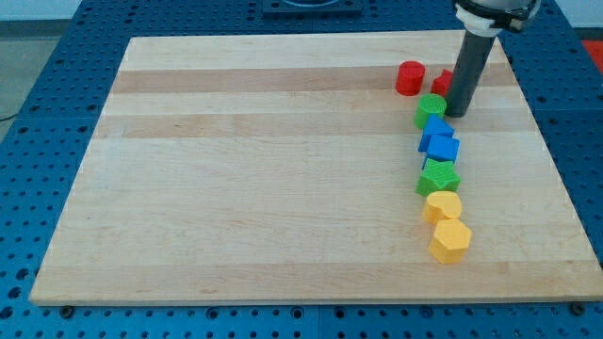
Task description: Nudge the blue cube slightly left
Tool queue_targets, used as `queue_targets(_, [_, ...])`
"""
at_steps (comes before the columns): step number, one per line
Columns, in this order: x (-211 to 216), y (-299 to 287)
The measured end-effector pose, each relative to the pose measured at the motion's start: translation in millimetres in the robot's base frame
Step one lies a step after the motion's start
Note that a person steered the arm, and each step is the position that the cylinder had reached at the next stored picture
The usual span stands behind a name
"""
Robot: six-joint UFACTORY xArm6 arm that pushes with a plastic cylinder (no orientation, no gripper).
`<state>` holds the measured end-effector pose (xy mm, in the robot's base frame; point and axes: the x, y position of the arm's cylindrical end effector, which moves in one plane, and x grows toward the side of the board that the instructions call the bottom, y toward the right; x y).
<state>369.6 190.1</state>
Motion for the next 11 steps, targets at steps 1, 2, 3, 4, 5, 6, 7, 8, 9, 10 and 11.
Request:
queue_targets(1, [0.0,0.0])
queue_targets(2, [0.0,10.2])
queue_targets(3, [4.9,35.9])
queue_targets(4, [32.2,38.6])
queue_targets(5, [42.7,38.6])
queue_targets(6, [48.9,38.6])
queue_targets(7, [59.1,40.8])
queue_targets(8, [69.5,40.1])
queue_targets(9, [70.6,32.2])
queue_targets(10, [71.1,28.3])
queue_targets(11, [71.3,23.1])
